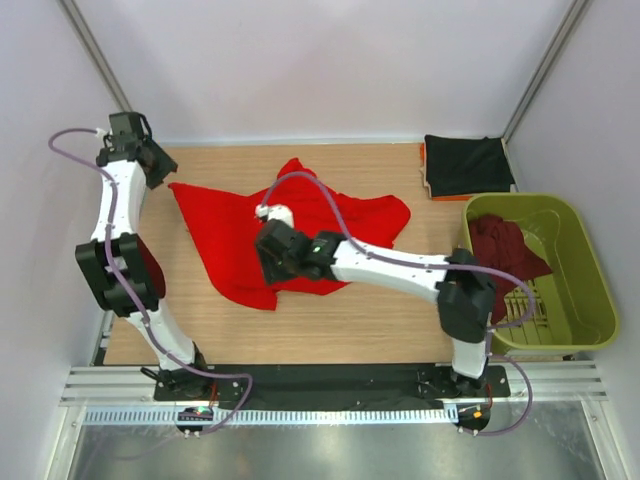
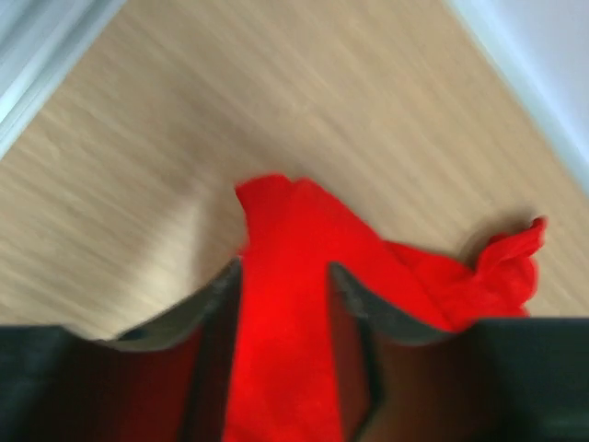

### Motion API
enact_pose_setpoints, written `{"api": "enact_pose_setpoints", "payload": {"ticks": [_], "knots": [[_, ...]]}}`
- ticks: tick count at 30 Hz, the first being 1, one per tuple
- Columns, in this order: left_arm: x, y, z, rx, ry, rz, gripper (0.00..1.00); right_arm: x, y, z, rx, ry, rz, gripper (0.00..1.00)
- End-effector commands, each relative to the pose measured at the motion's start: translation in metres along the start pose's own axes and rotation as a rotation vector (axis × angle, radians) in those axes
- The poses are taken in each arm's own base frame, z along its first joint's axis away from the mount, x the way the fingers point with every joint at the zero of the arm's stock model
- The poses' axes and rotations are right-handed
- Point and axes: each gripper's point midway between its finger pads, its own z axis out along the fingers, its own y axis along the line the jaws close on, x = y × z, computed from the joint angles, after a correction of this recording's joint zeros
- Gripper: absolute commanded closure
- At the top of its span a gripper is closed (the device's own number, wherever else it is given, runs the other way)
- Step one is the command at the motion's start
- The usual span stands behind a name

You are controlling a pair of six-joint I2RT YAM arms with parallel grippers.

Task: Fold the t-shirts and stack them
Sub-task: Flatten the tshirt out

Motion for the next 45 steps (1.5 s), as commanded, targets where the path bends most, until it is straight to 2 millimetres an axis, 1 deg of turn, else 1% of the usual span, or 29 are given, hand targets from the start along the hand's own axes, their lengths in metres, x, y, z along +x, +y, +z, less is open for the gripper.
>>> {"api": "enact_pose_setpoints", "payload": {"ticks": [1,2,3,4,5,6,7,8,9,10,11,12,13,14,15,16,17,20,25,26,30,34,35,37,38,39,40,42,45], "knots": [[-0.033,-0.013,-0.034,-0.005,-0.086,0.048,0.53,-0.065,-0.053,-0.079,0.126,-0.216,0.169,0.45],[-0.027,-0.011,-0.037,-0.021,-0.077,0.057,0.48,-0.065,-0.069,-0.087,0.153,-0.23,0.237,0.45],[-0.007,-0.009,-0.044,-0.034,-0.047,0.077,0.45,-0.056,-0.109,-0.095,0.232,-0.235,0.293,0.45],[0.004,-0.009,-0.048,-0.038,-0.042,0.089,0.44,-0.052,-0.13,-0.101,0.263,-0.246,0.336,0.46],[0.021,-0.005,-0.05,-0.044,-0.018,0.107,0.43,-0.047,-0.149,-0.103,0.289,-0.25,0.383,0.47],[0.051,-0.004,-0.06,-0.019,0.007,0.11,0.42,-0.035,-0.188,-0.108,0.358,-0.256,0.438,0.47],[0.074,-0.002,-0.062,0.006,0.045,0.126,0.42,-0.028,-0.207,-0.11,0.401,-0.252,0.469,0.49],[0.097,-0.008,-0.069,0.035,0.068,0.155,0.42,-0.02,-0.225,-0.112,0.447,-0.25,0.504,0.5],[0.13,0.004,-0.074,0.048,0.107,0.167,0.42,-0.006,-0.256,-0.12,0.522,-0.235,0.556,0.53],[0.153,0.001,-0.081,0.085,0.137,0.198,0.43,0.0,-0.267,-0.121,0.545,-0.229,0.576,0.54],[0.184,-0.009,-0.09,0.14,0.194,0.242,0.44,0.015,-0.28,-0.121,0.574,-0.207,0.599,0.55],[0.207,-0.003,-0.092,0.141,0.233,0.251,0.45,0.017,-0.286,-0.119,0.566,-0.213,0.624,0.55],[0.237,0.008,-0.099,0.154,0.289,0.258,0.46,0.018,-0.298,-0.122,0.578,-0.224,0.657,0.56],[0.267,0.006,-0.106,0.193,0.337,0.303,0.48,0.022,-0.303,-0.119,0.578,-0.222,0.668,0.56],[0.281,0.01,-0.109,0.206,0.35,0.312,0.48,0.021,-0.306,-0.118,0.573,-0.221,0.675,0.56],[0.298,0.02,-0.108,0.2,0.364,0.295,0.48,0.023,-0.311,-0.113,0.577,-0.204,0.685,0.56],[0.311,0.019,-0.112,0.222,0.37,0.311,0.48,0.023,-0.312,-0.11,0.574,-0.195,0.685,0.56],[0.338,0.013,-0.114,0.304,0.389,0.318,0.48,0.018,-0.311,-0.102,0.56,-0.17,0.676,0.57],[0.349,0.015,-0.102,0.245,0.382,0.414,0.46,0.018,-0.308,-0.097,0.53,-0.176,0.683,0.57],[0.355,0.014,-0.102,0.243,0.39,0.447,0.46,0.02,-0.309,-0.097,0.536,-0.175,0.68,0.57],[0.376,0.024,-0.087,0.148,0.418,0.538,0.46,0.029,-0.319,-0.097,0.57,-0.163,0.704,0.55],[0.386,0.039,-0.079,0.047,0.397,0.6,0.53,0.029,-0.326,-0.099,0.59,-0.171,0.721,0.54],[0.383,0.041,-0.077,0.025,0.379,0.605,0.7,0.03,-0.328,-0.098,0.594,-0.17,0.722,0.54],[0.369,0.047,-0.08,-0.051,0.347,0.621,0.85,0.031,-0.331,-0.093,0.599,-0.164,0.733,0.53],[0.354,0.047,-0.08,-0.089,0.285,0.633,0.92,0.029,-0.331,-0.09,0.593,-0.165,0.735,0.54],[0.346,0.05,-0.083,-0.12,0.264,0.643,0.95,0.029,-0.331,-0.086,0.589,-0.163,0.74,0.54],[0.33,0.047,-0.091,-0.147,0.241,0.642,1.0,0.031,-0.33,-0.081,0.579,-0.154,0.748,0.54],[0.31,0.047,-0.097,-0.175,0.183,0.635,1.0,0.034,-0.331,-0.068,0.569,-0.149,0.752,0.54],[0.29,0.049,-0.106,-0.159,0.144,0.576,1.0,0.037,-0.335,-0.05,0.567,-0.141,0.763,0.55]]}}
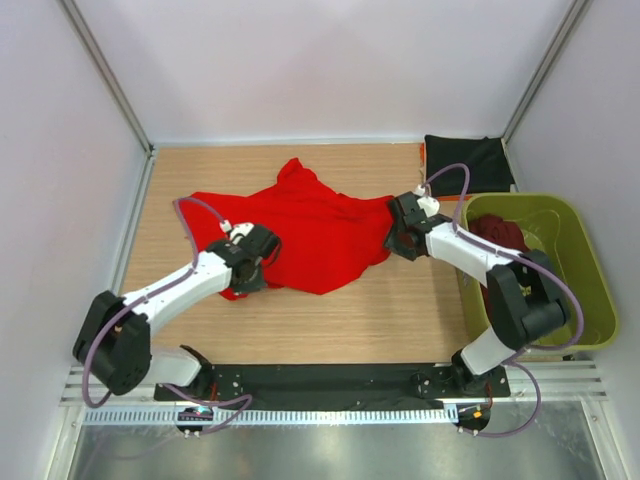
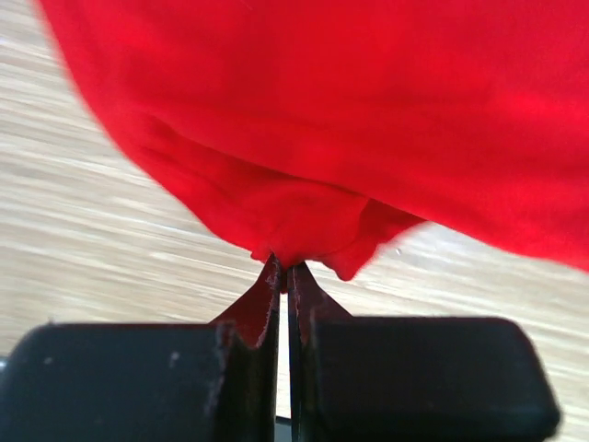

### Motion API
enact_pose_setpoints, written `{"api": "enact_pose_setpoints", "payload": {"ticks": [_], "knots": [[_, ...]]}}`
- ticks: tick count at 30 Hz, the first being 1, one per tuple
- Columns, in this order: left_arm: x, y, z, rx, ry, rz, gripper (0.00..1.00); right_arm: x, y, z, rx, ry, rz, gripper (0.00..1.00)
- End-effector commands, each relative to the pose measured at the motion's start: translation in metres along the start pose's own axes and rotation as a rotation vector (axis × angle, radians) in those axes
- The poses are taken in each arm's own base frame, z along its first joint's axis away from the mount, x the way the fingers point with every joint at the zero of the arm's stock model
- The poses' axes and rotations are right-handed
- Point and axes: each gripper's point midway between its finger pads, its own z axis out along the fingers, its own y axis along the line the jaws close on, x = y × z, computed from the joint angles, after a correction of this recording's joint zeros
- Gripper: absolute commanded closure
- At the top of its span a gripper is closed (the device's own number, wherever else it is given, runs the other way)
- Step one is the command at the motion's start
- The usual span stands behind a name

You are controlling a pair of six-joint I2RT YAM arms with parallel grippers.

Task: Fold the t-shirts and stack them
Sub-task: Flatten the tshirt out

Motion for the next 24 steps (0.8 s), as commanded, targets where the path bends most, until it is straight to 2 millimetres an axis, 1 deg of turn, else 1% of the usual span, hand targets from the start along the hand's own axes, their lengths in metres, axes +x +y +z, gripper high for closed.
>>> {"api": "enact_pose_setpoints", "payload": {"ticks": [1,2,4,5,6,14,16,17,18,19,20,21,22,23,24], "knots": [[-0.025,0.04,-0.02,-0.1,-0.097,-0.075,1.0,-0.003,0.012,0.017,-0.034,-0.022,0.041,0.55],[-0.025,0.044,-0.022,-0.094,-0.107,-0.085,1.0,-0.005,0.017,0.02,-0.046,-0.033,0.047,0.55],[-0.026,0.051,-0.023,-0.104,-0.11,-0.098,1.0,-0.003,0.015,0.029,-0.024,-0.031,0.045,0.55],[-0.026,0.053,-0.024,-0.108,-0.112,-0.098,1.0,-0.007,0.015,0.031,-0.017,-0.048,0.052,0.55],[-0.025,0.055,-0.023,-0.116,-0.108,-0.095,1.0,-0.003,0.012,0.037,0.0,-0.04,0.047,0.55],[-0.029,0.052,-0.024,-0.108,-0.111,-0.1,1.0,-0.002,0.011,0.062,0.034,-0.063,0.024,0.58],[-0.029,0.052,-0.025,-0.106,-0.112,-0.102,1.0,-0.003,0.007,0.066,0.059,-0.073,0.017,0.63],[-0.029,0.053,-0.025,-0.107,-0.113,-0.102,1.0,-0.002,0.005,0.067,0.068,-0.07,0.011,0.7],[-0.03,0.052,-0.025,-0.106,-0.116,-0.104,1.0,-0.001,0.003,0.067,0.075,-0.068,0.001,0.76],[-0.031,0.054,-0.025,-0.112,-0.118,-0.109,1.0,-0.002,0.001,0.066,0.085,-0.07,-0.003,0.83],[-0.037,0.054,-0.029,-0.109,-0.128,-0.118,1.0,-0.007,-0.002,0.055,0.109,-0.065,-0.012,0.95],[-0.042,0.056,-0.032,-0.114,-0.141,-0.123,1.0,-0.012,-0.004,0.047,0.131,-0.07,-0.018,0.99],[-0.048,0.06,-0.034,-0.123,-0.148,-0.136,1.0,-0.022,-0.009,0.035,0.164,-0.092,-0.032,0.99],[-0.061,0.058,-0.042,-0.113,-0.171,-0.153,1.0,-0.028,-0.018,0.017,0.211,-0.08,-0.055,0.99],[-0.068,0.059,-0.046,-0.107,-0.182,-0.162,1.0,-0.042,-0.017,-0.006,0.199,-0.119,-0.047,0.99]]}}
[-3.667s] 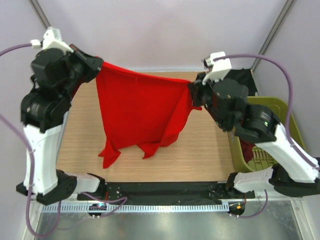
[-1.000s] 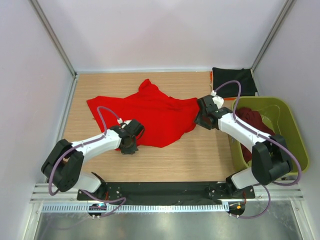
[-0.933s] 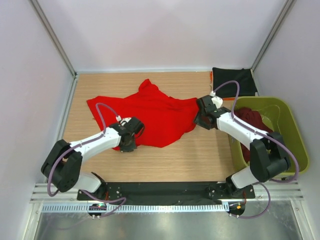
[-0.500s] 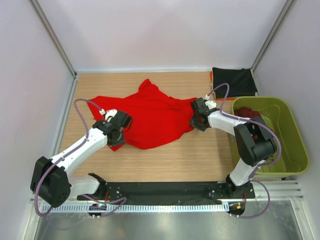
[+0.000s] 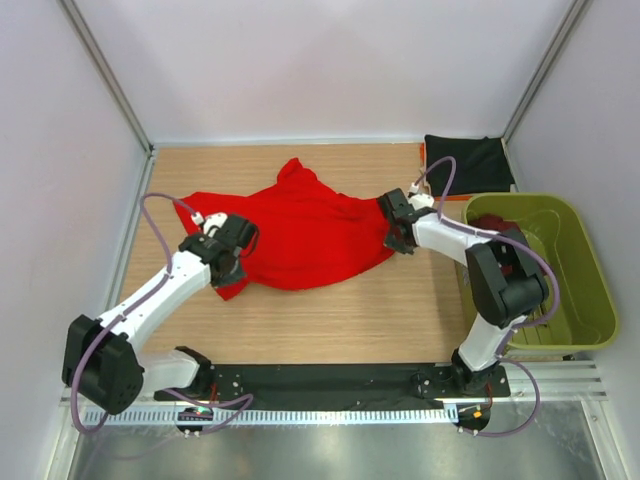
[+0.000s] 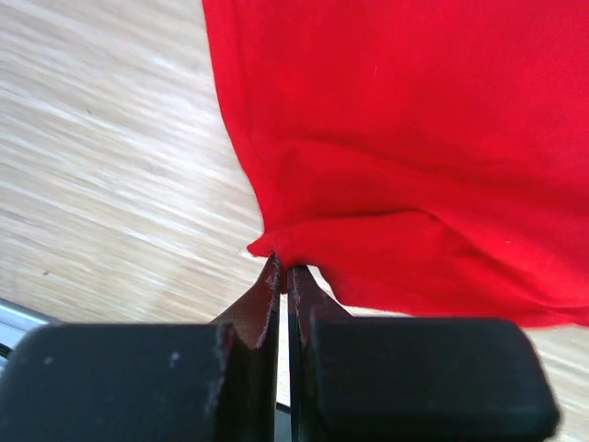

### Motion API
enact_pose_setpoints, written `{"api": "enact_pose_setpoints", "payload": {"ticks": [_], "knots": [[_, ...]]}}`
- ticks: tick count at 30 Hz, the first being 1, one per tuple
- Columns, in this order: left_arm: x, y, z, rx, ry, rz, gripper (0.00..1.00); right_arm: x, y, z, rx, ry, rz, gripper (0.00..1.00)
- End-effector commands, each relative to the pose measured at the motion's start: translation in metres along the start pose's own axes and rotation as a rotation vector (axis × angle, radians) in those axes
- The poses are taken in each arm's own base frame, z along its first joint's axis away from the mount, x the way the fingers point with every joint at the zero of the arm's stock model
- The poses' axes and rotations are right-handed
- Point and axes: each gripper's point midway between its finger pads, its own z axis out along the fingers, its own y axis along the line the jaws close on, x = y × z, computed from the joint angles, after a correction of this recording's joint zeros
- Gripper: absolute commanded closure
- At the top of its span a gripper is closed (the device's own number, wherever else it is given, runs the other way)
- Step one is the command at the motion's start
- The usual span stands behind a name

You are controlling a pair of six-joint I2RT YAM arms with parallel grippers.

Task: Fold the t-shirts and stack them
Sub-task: Flatten the tshirt out

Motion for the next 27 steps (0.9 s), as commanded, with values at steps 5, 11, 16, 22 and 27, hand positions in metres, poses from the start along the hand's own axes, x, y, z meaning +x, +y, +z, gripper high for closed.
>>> {"api": "enact_pose_setpoints", "payload": {"ticks": [5,11,16,22,27], "knots": [[-0.07,0.005,-0.032,-0.014,-0.152,-0.067,1.0,-0.05,-0.058,-0.117,0.082,-0.125,-0.018,0.99],[-0.083,0.013,-0.021,-0.016,-0.133,-0.106,1.0,-0.052,-0.028,-0.168,-0.153,-0.153,-0.001,0.99],[-0.094,0.026,0.007,-0.056,-0.064,-0.143,1.0,-0.03,0.064,-0.184,-0.357,-0.158,-0.126,0.99],[-0.095,0.045,0.035,-0.085,0.013,-0.191,1.0,0.033,0.151,-0.143,-0.376,-0.028,-0.414,0.97],[-0.094,0.055,0.051,-0.106,0.058,-0.212,1.0,0.024,0.127,-0.154,-0.284,-0.047,-0.372,0.59]]}}
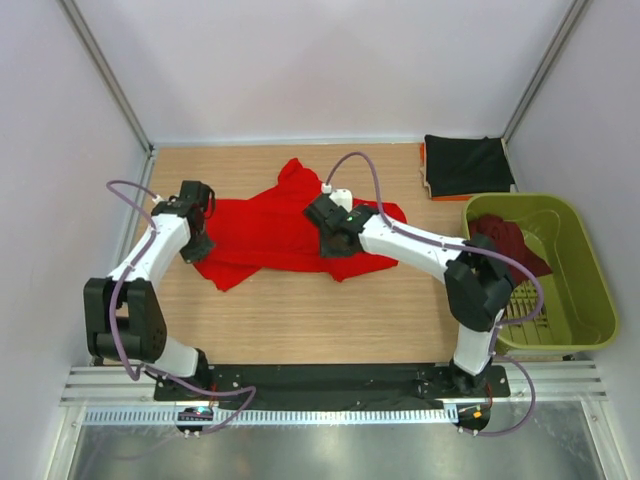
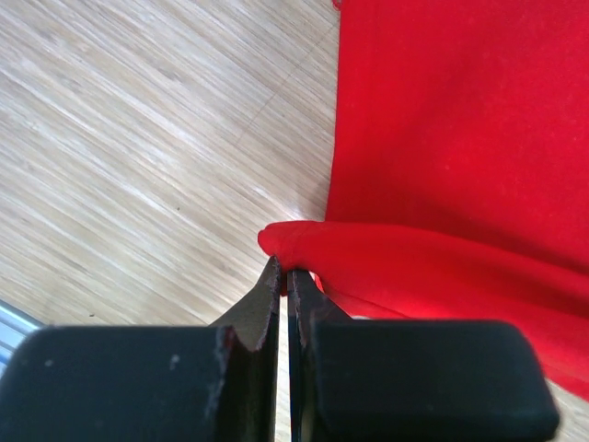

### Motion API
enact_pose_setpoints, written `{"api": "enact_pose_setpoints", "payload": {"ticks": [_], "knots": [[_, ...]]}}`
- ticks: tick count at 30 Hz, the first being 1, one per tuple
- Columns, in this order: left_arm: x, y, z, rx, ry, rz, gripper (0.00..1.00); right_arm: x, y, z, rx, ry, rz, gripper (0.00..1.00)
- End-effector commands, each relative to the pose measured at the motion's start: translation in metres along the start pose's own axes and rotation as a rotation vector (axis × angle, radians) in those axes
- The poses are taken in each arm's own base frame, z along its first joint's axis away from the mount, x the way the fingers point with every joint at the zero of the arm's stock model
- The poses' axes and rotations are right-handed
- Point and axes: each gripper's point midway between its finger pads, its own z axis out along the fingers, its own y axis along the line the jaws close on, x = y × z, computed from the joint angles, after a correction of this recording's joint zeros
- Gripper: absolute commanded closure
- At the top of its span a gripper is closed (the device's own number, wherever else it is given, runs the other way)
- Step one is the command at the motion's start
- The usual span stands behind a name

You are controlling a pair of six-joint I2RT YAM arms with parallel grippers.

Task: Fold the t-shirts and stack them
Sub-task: Flatten the tshirt out

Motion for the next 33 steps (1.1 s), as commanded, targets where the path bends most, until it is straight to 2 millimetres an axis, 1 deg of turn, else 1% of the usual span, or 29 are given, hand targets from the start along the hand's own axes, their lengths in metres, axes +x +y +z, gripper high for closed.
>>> {"api": "enact_pose_setpoints", "payload": {"ticks": [1,2,3,4,5,6,7,8,10,11,12,13,14,15,16,18,19,20,22,24,25,26,27,29,30,33], "knots": [[-0.017,-0.007,0.0,0.046,-0.029,-0.014,1.0,-0.04,-0.03,-0.053,0.035,-0.12,0.099,0.55],[-0.017,-0.008,0.001,0.049,-0.027,-0.015,1.0,-0.036,-0.044,-0.054,0.059,-0.113,0.149,0.5],[-0.017,-0.01,0.002,0.055,-0.026,-0.018,1.0,-0.047,-0.062,-0.062,0.067,-0.14,0.21,0.49],[-0.016,-0.013,0.003,0.066,-0.02,-0.019,1.0,-0.042,-0.075,-0.058,0.085,-0.132,0.241,0.48],[-0.015,-0.014,0.004,0.07,-0.012,-0.017,1.0,-0.042,-0.082,-0.056,0.086,-0.125,0.272,0.48],[-0.013,-0.014,0.005,0.07,-0.005,-0.017,1.0,-0.045,-0.1,-0.051,0.111,-0.122,0.313,0.48],[-0.013,-0.015,0.006,0.072,-0.006,-0.017,1.0,-0.037,-0.109,-0.043,0.124,-0.094,0.326,0.48],[-0.012,-0.015,0.007,0.072,-0.004,-0.015,1.0,-0.035,-0.117,-0.038,0.143,-0.075,0.343,0.48],[-0.009,-0.015,0.008,0.076,0.001,-0.015,1.0,-0.032,-0.131,-0.026,0.207,-0.039,0.389,0.5],[-0.008,-0.016,0.009,0.082,0.003,-0.015,1.0,-0.033,-0.133,-0.023,0.22,-0.034,0.406,0.5],[-0.007,-0.017,0.009,0.09,0.006,-0.018,1.0,-0.035,-0.131,-0.021,0.226,-0.028,0.427,0.5],[-0.005,-0.019,0.01,0.097,0.012,-0.019,1.0,-0.043,-0.125,-0.021,0.216,-0.023,0.439,0.5],[-0.004,-0.02,0.01,0.104,0.017,-0.022,1.0,-0.041,-0.122,-0.014,0.227,0.002,0.447,0.51],[-0.001,-0.023,0.009,0.124,0.028,-0.024,1.0,-0.038,-0.12,-0.012,0.243,0.032,0.467,0.52],[0.002,-0.024,0.009,0.132,0.037,-0.024,1.0,-0.044,-0.114,-0.007,0.241,0.04,0.481,0.53],[0.005,-0.027,0.007,0.16,0.047,-0.024,1.0,-0.042,-0.11,-0.001,0.252,0.069,0.511,0.55],[0.006,-0.027,0.006,0.168,0.044,-0.026,1.0,-0.046,-0.105,0.0,0.24,0.069,0.521,0.56],[0.007,-0.027,0.006,0.171,0.042,-0.026,1.0,-0.043,-0.104,0.008,0.243,0.081,0.521,0.56],[0.009,-0.029,0.004,0.19,0.049,-0.026,1.0,-0.047,-0.099,0.015,0.237,0.077,0.542,0.57],[0.012,-0.031,0.004,0.204,0.057,-0.022,1.0,-0.045,-0.095,0.026,0.246,0.095,0.548,0.57],[0.013,-0.032,0.004,0.211,0.061,-0.019,1.0,-0.051,-0.09,0.029,0.234,0.087,0.557,0.57],[0.013,-0.032,0.005,0.213,0.061,-0.017,1.0,-0.049,-0.085,0.037,0.234,0.097,0.55,0.57],[0.014,-0.032,0.005,0.214,0.061,-0.014,1.0,-0.055,-0.08,0.039,0.221,0.088,0.55,0.57],[0.014,-0.032,0.006,0.212,0.064,-0.009,1.0,-0.057,-0.076,0.046,0.228,0.082,0.535,0.57],[0.014,-0.033,0.007,0.211,0.067,-0.006,1.0,-0.054,-0.073,0.053,0.234,0.089,0.523,0.56],[0.013,-0.035,0.007,0.217,0.069,-0.007,1.0,-0.052,-0.068,0.063,0.238,0.098,0.509,0.56]]}}
